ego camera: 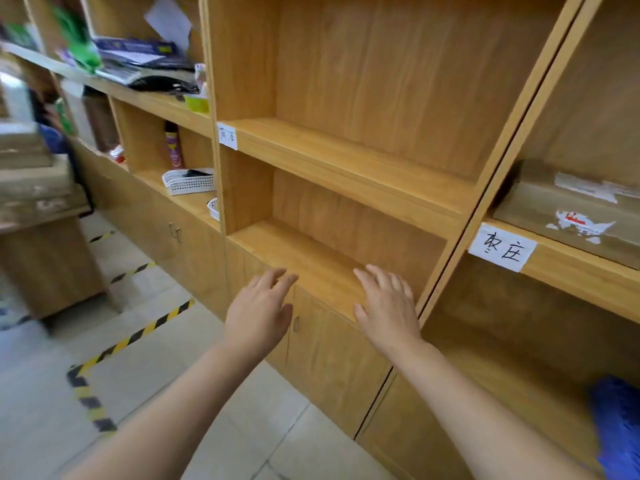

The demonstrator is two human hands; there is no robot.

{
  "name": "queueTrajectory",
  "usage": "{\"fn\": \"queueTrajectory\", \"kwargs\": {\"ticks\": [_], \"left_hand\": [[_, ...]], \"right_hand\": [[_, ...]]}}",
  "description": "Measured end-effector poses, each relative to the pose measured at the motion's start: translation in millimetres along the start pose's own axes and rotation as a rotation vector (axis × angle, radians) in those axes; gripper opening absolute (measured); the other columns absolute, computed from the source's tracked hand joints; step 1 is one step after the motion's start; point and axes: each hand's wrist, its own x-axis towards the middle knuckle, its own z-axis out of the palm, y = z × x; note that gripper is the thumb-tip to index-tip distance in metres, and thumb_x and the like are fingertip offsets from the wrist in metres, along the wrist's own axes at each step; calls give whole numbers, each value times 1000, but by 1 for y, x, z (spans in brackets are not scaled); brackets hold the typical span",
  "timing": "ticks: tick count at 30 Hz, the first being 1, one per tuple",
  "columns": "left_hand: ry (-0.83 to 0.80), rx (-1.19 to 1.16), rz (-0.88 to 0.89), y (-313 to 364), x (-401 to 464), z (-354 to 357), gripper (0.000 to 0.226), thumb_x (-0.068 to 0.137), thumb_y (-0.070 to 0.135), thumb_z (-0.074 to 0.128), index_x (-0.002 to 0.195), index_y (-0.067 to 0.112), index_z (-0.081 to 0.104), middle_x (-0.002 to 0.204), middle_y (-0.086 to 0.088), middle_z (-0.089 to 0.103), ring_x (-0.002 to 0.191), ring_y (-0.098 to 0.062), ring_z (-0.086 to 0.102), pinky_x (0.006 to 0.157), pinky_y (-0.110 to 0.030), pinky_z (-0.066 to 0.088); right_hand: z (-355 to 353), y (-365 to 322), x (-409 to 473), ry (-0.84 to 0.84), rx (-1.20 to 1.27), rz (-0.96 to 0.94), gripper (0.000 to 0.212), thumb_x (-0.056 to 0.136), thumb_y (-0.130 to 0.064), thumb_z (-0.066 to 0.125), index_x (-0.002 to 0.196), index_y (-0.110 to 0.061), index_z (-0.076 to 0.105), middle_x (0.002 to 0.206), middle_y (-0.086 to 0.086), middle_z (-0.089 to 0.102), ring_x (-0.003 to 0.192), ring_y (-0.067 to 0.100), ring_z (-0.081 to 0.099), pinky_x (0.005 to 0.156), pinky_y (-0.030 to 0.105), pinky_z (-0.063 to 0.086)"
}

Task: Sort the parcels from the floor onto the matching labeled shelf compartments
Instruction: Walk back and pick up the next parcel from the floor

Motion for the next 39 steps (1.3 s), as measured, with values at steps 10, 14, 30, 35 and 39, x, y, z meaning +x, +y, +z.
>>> {"fn": "queueTrajectory", "kwargs": {"ticks": [10,14,30,35,39], "left_hand": [[10,-26,-367,-174,-132,-61,48,87,23,50,134,26,42,135,7,49,124,-15,44,88,-30,45],[40,-6,-493,-235,-194,-87,47,87,21,52,133,23,44,133,4,50,123,-17,44,93,-29,41],[217,105,-1264,-365,-439,-197,49,86,34,51,133,28,42,133,9,51,124,-13,44,88,-31,43],[349,184,-1519,-374,-503,-229,48,84,33,52,132,28,44,135,8,50,127,-14,41,95,-31,40],[473,229,-1704,-372,-545,-251,47,84,34,53,131,27,46,136,8,49,127,-15,41,97,-31,39]], "right_hand": [[80,-212,-15,-161,74,-267,57,87,-28,53,140,-25,33,145,-2,39,133,20,33,114,39,19],[109,-293,-33,-217,119,-400,55,84,-23,53,137,-23,38,141,-2,44,128,19,39,113,36,20],[175,-583,-107,-468,250,-1073,50,89,-26,51,137,-25,36,137,-5,44,129,17,36,113,35,19],[184,-670,-131,-529,310,-1297,50,88,-26,52,136,-23,39,133,-1,49,122,23,43,106,36,28],[187,-735,-152,-552,346,-1460,51,85,-26,54,135,-21,42,132,3,51,119,25,47,103,38,31]]}}
